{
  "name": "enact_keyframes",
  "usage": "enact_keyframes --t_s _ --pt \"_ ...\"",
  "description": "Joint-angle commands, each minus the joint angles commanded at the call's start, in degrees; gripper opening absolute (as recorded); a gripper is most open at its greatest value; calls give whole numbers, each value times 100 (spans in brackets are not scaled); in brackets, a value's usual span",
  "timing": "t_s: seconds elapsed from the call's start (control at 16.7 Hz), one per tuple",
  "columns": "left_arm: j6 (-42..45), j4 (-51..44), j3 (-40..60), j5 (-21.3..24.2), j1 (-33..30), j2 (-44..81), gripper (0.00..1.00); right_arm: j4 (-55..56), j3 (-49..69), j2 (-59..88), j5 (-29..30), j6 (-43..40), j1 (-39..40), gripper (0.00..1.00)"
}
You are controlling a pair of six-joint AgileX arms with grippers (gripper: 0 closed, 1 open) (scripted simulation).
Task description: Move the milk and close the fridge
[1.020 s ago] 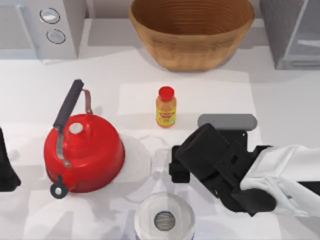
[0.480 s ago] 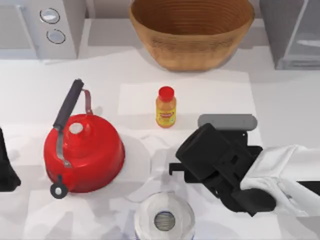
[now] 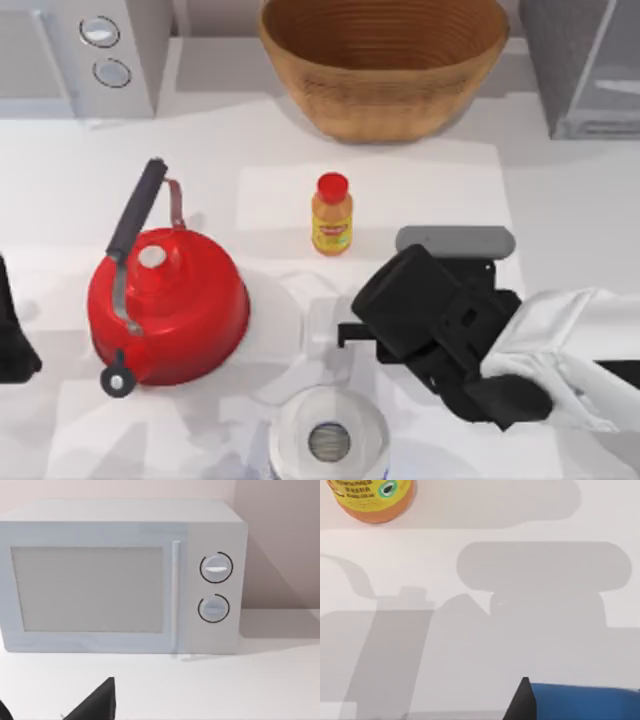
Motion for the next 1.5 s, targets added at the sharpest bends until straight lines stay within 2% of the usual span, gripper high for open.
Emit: enact_keyframes --t_s 0.42,0.84,1.14,1.32,1.5 --pt "0 0 0 0 0 0 100 -18 37 -39 5 6 1 0" --pt "0 0 0 0 0 0 100 -751 372 -419 -1 -6 -2 0" --pt "0 0 0 0 0 0 100 -672 375 -429 -34 -49 -73 0" --pt "0 0 0 0 0 0 100 -118 286 -478 -295 -436 -620 0" --pt "0 0 0 0 0 0 100 992 -16 -485 -762 -1120 -1648 0"
